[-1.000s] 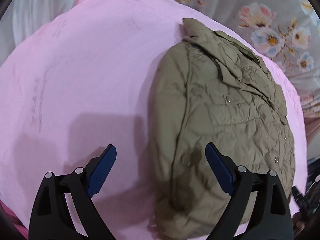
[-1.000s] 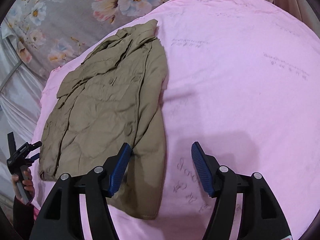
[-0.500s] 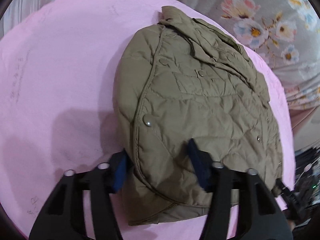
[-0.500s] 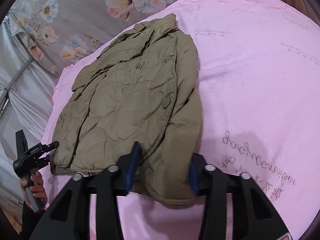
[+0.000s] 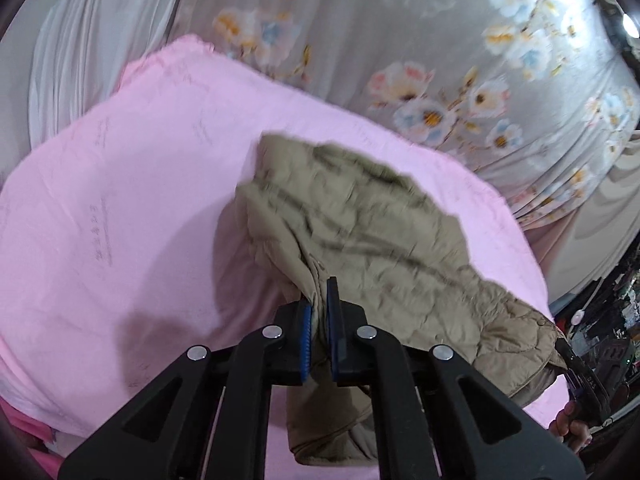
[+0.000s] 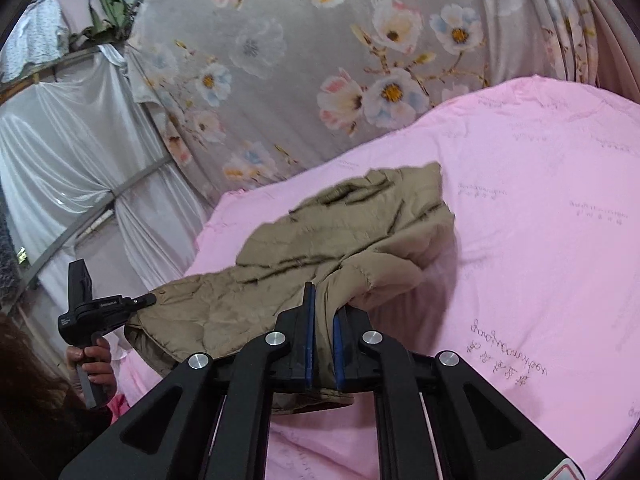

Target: Fold large clothes

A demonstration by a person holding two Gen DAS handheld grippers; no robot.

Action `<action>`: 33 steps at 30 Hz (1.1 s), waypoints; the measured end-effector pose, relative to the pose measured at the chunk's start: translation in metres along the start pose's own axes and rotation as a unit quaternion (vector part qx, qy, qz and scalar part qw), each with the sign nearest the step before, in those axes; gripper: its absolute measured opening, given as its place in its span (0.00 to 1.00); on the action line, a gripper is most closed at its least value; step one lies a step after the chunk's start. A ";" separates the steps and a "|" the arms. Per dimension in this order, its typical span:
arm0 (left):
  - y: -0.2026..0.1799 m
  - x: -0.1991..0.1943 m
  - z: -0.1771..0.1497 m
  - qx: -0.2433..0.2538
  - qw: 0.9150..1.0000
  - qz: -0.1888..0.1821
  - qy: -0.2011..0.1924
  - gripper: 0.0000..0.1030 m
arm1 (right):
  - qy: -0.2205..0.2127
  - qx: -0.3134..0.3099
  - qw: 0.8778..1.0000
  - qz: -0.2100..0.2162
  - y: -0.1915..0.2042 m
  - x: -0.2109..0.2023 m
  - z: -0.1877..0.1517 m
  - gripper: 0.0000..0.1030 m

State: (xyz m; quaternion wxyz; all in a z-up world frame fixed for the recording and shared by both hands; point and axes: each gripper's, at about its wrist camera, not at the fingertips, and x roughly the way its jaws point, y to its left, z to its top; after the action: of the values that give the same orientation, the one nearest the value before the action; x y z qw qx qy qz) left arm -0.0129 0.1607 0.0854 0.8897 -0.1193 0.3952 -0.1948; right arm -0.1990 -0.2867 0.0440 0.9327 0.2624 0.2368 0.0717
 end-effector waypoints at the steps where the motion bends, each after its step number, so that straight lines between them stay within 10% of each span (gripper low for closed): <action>1: -0.006 -0.017 0.006 0.006 1.000 -0.007 -0.018 0.05 | -0.013 -0.007 1.000 0.007 0.008 -0.009 0.006 0.07; 9: -0.036 -0.048 0.060 0.047 0.995 -0.011 -0.087 0.06 | -0.103 -0.025 0.993 0.049 0.030 -0.026 0.078 0.07; 23: -0.032 0.178 0.125 0.053 0.988 0.146 -0.002 0.07 | -0.051 0.053 0.995 -0.070 -0.046 0.175 0.129 0.07; 33: -0.016 0.265 0.112 0.057 0.981 0.179 0.055 0.11 | -0.011 0.099 0.985 -0.138 -0.091 0.241 0.110 0.07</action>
State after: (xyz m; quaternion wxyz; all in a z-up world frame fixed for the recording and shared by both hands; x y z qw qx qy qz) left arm 0.2292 0.0357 -0.0092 0.8926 0.0152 0.4464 -0.0606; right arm 0.0662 -0.3525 -0.0184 0.9055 0.3194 0.2662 -0.0844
